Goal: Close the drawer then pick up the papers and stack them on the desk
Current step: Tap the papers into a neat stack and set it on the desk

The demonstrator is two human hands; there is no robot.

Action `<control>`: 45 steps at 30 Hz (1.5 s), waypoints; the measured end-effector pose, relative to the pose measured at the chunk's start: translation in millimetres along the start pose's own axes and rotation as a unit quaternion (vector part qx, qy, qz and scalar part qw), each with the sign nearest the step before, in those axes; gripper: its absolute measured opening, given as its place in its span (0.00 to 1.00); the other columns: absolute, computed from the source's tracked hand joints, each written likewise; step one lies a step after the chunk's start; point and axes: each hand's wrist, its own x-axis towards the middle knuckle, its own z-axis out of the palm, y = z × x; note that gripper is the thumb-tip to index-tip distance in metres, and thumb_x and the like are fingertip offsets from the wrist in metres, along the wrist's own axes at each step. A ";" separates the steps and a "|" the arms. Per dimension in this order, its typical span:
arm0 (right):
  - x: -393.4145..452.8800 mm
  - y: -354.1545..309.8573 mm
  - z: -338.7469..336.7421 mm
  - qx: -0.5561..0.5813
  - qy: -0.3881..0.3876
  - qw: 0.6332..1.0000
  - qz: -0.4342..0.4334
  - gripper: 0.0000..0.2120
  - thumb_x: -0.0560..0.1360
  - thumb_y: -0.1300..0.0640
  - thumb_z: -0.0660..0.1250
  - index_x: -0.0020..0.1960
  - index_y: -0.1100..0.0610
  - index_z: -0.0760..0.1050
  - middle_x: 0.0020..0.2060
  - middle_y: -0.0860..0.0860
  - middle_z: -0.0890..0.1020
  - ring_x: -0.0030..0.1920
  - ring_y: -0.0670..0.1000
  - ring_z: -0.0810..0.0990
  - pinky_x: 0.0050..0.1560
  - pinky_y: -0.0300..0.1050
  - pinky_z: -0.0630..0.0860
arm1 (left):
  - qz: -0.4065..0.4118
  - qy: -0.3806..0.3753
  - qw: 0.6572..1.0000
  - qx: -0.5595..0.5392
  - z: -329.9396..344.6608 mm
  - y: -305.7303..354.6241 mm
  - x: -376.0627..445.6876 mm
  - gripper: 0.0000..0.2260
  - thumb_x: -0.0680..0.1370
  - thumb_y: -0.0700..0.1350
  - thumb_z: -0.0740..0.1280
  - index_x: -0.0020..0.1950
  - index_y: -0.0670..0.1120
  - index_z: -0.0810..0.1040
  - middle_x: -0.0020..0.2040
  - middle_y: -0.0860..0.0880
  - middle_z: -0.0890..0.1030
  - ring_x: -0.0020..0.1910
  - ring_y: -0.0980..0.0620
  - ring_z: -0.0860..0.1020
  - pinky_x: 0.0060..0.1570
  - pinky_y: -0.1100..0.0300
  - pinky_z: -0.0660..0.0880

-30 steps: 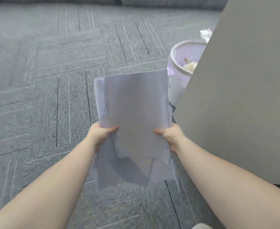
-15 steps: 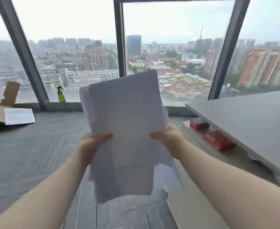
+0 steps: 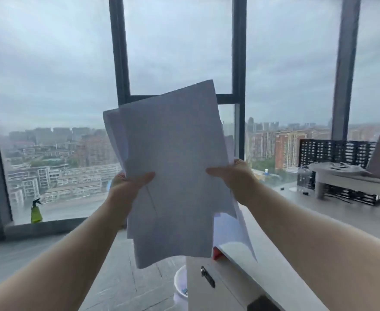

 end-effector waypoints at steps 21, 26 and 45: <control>-53.1 -45.3 -320.3 0.064 0.175 0.979 -0.082 0.10 0.68 0.63 0.74 0.48 0.57 0.82 0.40 0.54 0.86 0.38 0.54 0.86 0.46 0.53 0.82 | -0.041 -0.248 0.963 -0.098 344.0 -70.9 -55.2 0.08 0.67 0.39 0.74 0.45 0.42 0.84 0.42 0.45 0.87 0.41 0.46 0.84 0.50 0.50 0.80; -41.1 -15.8 -338.9 0.044 0.172 0.981 -0.077 0.07 0.68 0.62 0.74 0.44 0.53 0.82 0.36 0.49 0.87 0.36 0.51 0.86 0.43 0.48 0.82 | -0.059 -0.253 0.963 -0.075 346.8 -106.6 -41.8 0.18 0.62 0.43 0.78 0.50 0.42 0.84 0.48 0.43 0.86 0.48 0.43 0.84 0.52 0.49 0.79; -7.4 20.4 -334.4 0.011 0.257 0.963 -0.085 0.36 0.54 0.43 0.81 0.60 0.52 0.77 0.54 0.48 0.84 0.58 0.52 0.81 0.65 0.52 0.74 | -0.087 -0.259 0.958 -0.083 327.9 -147.2 -2.4 0.08 0.67 0.44 0.76 0.41 0.47 0.79 0.41 0.47 0.85 0.41 0.46 0.80 0.42 0.55 0.76</control>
